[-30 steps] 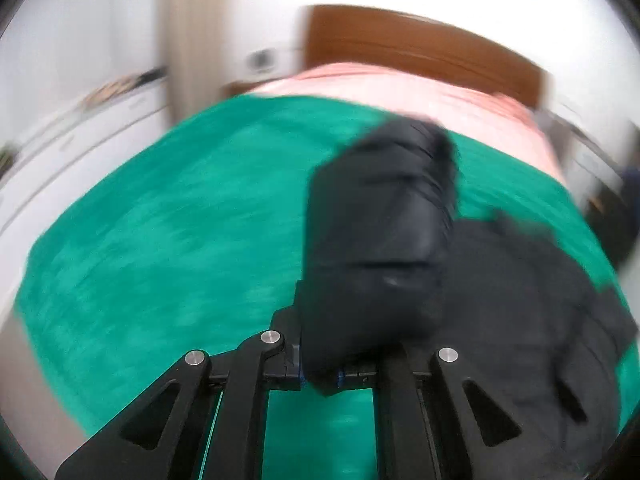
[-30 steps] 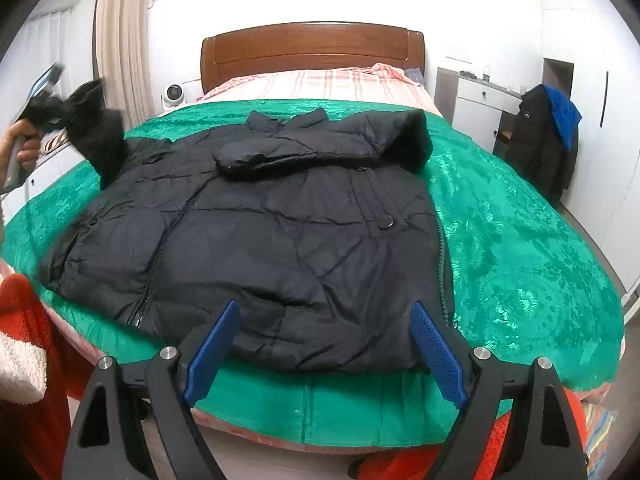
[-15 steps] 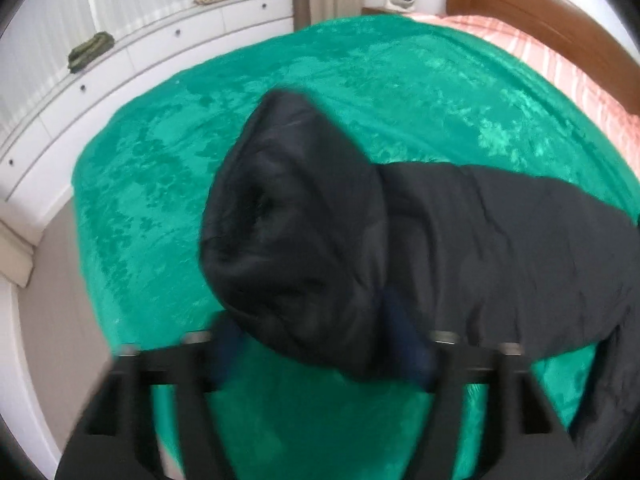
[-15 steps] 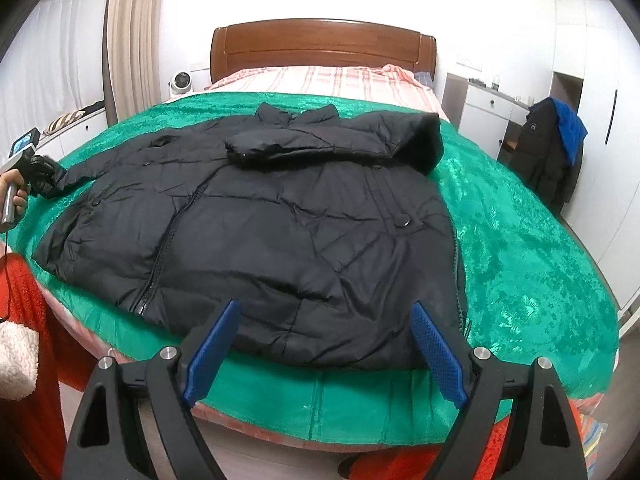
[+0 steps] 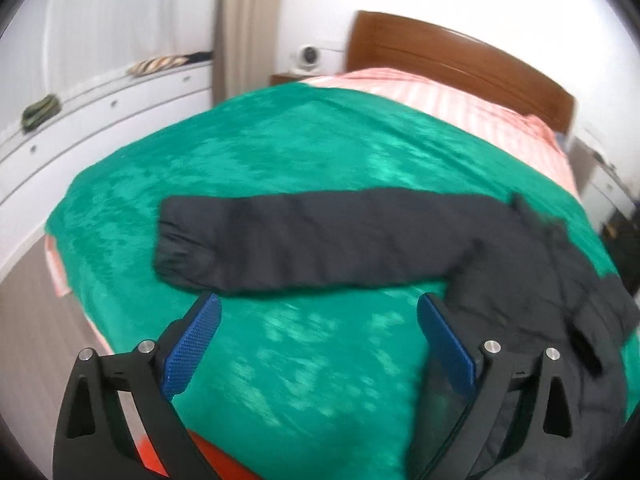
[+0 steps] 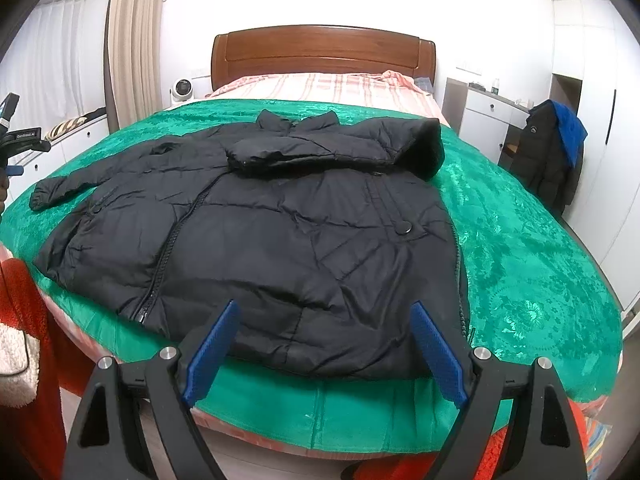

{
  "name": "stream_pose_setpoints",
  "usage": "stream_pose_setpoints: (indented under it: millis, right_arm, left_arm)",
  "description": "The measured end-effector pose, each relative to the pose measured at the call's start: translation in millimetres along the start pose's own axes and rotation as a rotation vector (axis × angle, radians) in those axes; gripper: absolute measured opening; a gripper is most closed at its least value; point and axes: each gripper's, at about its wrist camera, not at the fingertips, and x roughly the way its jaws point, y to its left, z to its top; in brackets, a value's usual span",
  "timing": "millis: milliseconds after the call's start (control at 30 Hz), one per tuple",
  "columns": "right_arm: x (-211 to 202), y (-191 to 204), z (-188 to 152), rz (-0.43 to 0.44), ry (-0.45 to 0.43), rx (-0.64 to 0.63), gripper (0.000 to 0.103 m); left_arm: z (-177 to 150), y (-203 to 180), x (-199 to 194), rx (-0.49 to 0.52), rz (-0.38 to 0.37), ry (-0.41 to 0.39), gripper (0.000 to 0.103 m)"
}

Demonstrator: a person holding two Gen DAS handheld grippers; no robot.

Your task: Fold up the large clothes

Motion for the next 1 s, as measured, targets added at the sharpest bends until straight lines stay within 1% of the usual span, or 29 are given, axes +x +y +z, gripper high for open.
stream_pose_setpoints:
  millis: [133, 233, 300, 367, 467, 1000]
  right_arm:
    - [-1, -2, 0, -0.003, -0.004, 0.011, 0.087]
    - [-1, -2, 0, -0.002, -0.006, 0.01, 0.087]
    - [-2, -2, 0, -0.001, -0.007, 0.008, 0.087]
    - [-2, -2, -1, 0.0, -0.009, 0.007, 0.087]
    - [-2, -2, -1, 0.0, -0.008, 0.008, 0.087]
    - [0, -2, -1, 0.002, 0.001, 0.006, 0.087]
  left_arm:
    - [-16, -39, -11, 0.073, -0.081, 0.01, 0.099]
    - [-27, -61, -11, 0.13, -0.104, 0.023, 0.099]
    - [-34, -73, -8, 0.165, -0.102, 0.039, 0.099]
    - [-40, -82, -5, 0.178, -0.104, 0.062, 0.099]
    - [-47, -86, 0, 0.175, -0.11, 0.081, 0.099]
    - [-63, -91, 5, 0.211, -0.068, 0.095, 0.099]
